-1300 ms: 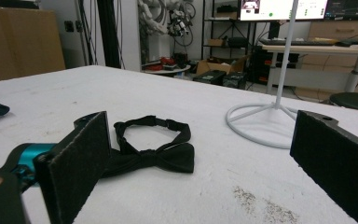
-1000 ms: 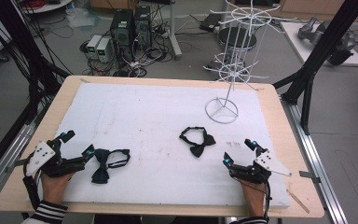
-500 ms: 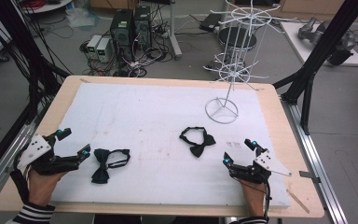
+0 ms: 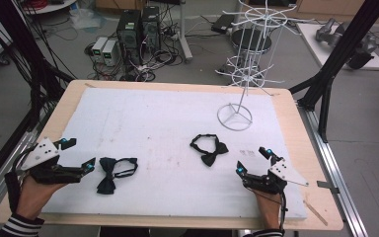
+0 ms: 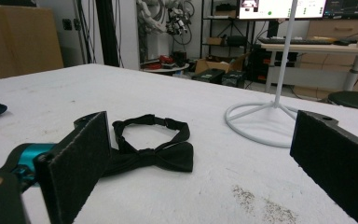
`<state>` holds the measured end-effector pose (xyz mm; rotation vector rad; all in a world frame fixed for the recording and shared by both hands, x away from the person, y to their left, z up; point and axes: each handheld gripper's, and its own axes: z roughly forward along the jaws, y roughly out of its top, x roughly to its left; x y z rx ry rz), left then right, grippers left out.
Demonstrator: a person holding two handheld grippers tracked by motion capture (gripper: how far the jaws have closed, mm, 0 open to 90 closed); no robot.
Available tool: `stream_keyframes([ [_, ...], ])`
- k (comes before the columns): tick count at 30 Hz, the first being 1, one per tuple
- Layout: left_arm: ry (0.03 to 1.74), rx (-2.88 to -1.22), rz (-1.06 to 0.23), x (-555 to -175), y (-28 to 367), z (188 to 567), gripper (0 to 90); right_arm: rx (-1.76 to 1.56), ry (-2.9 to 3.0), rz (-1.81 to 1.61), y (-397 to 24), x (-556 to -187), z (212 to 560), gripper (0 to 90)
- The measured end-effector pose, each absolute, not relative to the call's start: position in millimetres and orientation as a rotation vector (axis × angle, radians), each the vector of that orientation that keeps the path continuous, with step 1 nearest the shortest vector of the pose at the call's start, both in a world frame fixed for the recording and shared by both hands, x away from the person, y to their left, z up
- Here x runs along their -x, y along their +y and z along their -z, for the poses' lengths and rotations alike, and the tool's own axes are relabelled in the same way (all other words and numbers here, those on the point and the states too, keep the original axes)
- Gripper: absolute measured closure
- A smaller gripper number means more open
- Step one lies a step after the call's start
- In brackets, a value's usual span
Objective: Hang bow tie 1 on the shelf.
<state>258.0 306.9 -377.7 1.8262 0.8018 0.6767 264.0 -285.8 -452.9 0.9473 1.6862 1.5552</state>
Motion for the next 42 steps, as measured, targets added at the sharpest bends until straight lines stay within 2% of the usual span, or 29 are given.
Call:
stream_keyframes([
  [20,0.708,-2.059,-0.598,-274,298,367,9.6,-0.943,1.686,-1.553,-286,-264,453,4.5],
  [29,0.681,-2.111,-0.565,-277,294,366,9.6,-0.94,1.689,-1.553,-286,-264,453,4.5],
  [42,0.553,-2.243,-0.475,-284,281,376,9.6,-0.94,1.689,-1.553,-286,-264,453,4.5],
])
